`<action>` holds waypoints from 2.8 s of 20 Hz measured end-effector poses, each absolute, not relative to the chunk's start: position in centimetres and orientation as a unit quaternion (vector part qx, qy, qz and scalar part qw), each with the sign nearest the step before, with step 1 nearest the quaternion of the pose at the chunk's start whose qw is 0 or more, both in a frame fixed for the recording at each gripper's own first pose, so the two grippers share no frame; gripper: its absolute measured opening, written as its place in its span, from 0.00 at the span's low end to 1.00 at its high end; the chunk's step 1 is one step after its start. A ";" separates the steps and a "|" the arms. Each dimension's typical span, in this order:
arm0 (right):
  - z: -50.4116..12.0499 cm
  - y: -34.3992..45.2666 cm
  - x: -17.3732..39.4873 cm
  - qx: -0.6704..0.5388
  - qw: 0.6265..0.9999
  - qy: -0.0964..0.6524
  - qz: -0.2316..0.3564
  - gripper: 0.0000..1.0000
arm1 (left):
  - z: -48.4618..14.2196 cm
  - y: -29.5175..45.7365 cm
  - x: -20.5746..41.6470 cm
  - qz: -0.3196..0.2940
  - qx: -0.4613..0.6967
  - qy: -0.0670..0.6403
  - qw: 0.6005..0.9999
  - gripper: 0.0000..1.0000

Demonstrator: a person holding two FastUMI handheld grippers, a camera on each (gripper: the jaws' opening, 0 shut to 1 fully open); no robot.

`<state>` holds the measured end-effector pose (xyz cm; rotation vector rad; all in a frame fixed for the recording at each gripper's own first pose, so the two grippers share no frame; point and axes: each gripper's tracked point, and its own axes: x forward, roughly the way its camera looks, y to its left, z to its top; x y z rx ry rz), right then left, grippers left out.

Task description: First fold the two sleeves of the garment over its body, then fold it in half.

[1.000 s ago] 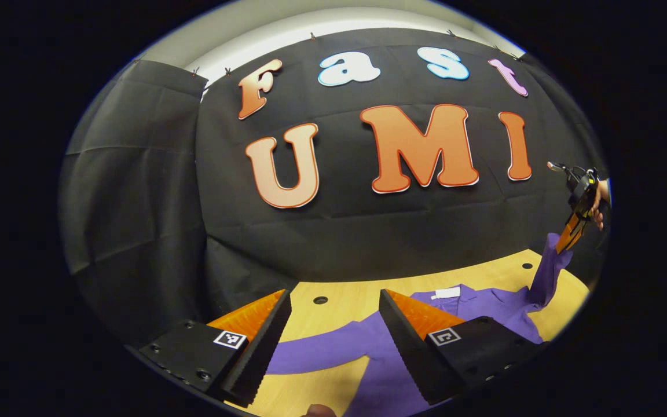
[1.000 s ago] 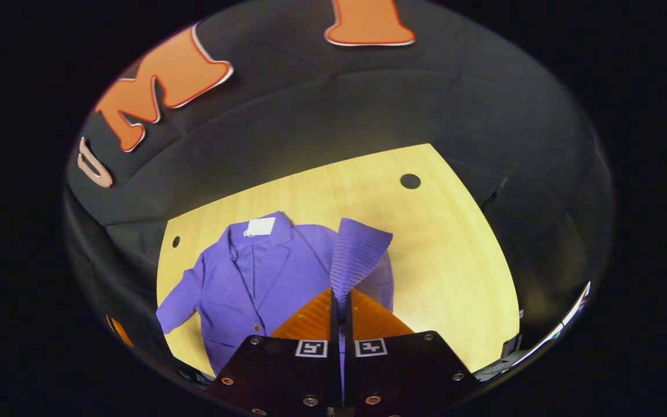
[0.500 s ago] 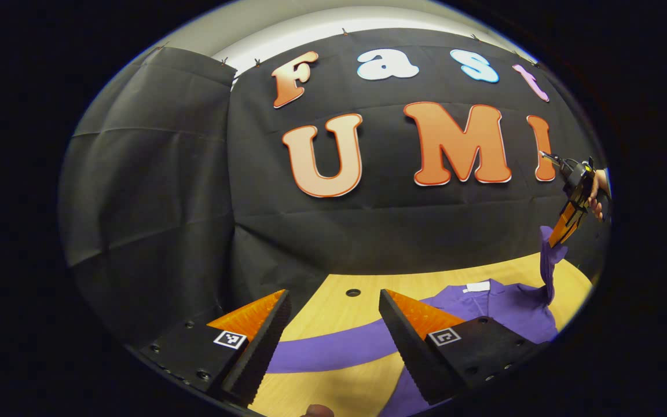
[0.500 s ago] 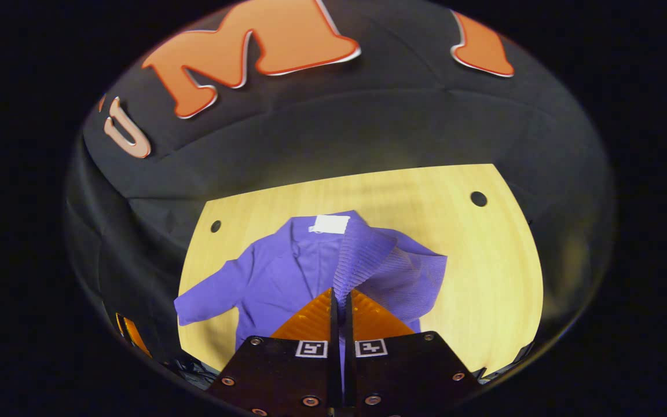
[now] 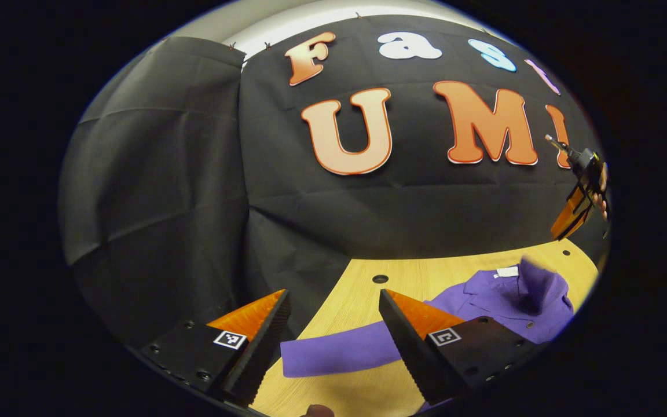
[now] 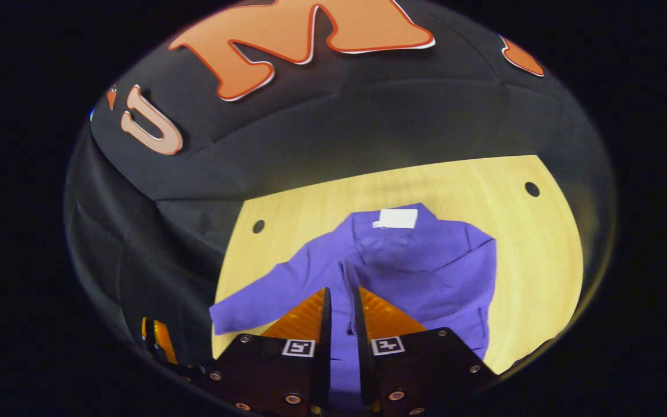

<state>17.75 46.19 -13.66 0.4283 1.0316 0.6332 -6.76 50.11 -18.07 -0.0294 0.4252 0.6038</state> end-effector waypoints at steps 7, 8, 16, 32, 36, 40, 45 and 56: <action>-8.3 39.5 19.2 0.199 0.871 0.356 0.273 0.65 | -24.8 52.9 -4.8 0.290 -0.094 0.293 0.906 0.98; -7.5 38.2 19.7 0.201 0.881 0.336 0.266 0.74 | -26.1 53.2 -4.8 0.293 -0.117 0.309 0.897 0.99; -4.8 28.3 20.2 0.169 0.932 0.228 0.224 0.95 | -35.6 54.0 -6.9 0.312 -0.202 0.464 0.804 0.99; -5.2 25.0 15.0 0.106 0.951 0.193 0.219 0.95 | -43.1 54.5 -7.6 0.265 -0.266 0.645 0.666 1.00; -5.8 25.7 14.5 0.101 0.949 0.207 0.214 0.95 | -44.3 54.0 -8.6 0.266 -0.287 0.667 0.634 1.00; -6.0 26.7 14.2 0.099 0.947 0.212 0.219 0.95 | -44.4 53.8 -7.5 0.260 -0.282 0.670 0.636 0.75; -5.8 26.8 14.5 0.103 0.947 0.207 0.224 0.95 | -44.7 53.6 -6.7 0.253 -0.279 0.656 0.654 0.13; -6.1 23.9 14.7 0.082 0.952 0.189 0.226 0.95 | -40.1 51.0 -2.8 0.228 -0.273 0.633 0.687 0.07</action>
